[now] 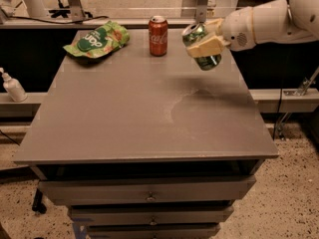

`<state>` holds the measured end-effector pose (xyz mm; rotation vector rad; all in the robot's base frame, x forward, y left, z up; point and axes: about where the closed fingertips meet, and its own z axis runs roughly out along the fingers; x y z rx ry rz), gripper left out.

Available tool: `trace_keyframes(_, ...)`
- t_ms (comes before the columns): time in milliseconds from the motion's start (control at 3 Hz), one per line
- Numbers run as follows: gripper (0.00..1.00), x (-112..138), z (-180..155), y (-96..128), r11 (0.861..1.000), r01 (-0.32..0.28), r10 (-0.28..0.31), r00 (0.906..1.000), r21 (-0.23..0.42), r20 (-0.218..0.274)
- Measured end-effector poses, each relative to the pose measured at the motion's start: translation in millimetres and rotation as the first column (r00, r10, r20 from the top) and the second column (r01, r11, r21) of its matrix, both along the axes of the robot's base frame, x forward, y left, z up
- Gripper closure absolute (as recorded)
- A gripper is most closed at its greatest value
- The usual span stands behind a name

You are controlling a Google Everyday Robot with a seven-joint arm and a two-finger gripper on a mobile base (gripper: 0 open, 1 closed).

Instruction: Place green can upright

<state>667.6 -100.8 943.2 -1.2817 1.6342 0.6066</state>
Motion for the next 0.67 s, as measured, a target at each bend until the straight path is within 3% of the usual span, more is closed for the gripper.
trace_keyframes(333, 1.00, -0.2, 1.6, -7.5, 0.991, 0.014, -0.015, 0.9999, 0.130, 0.007)
trace_keyframes(667, 1.00, 0.7, 0.6, -11.8, 0.972, 0.026, -0.028, 0.9996, 0.235, 0.008)
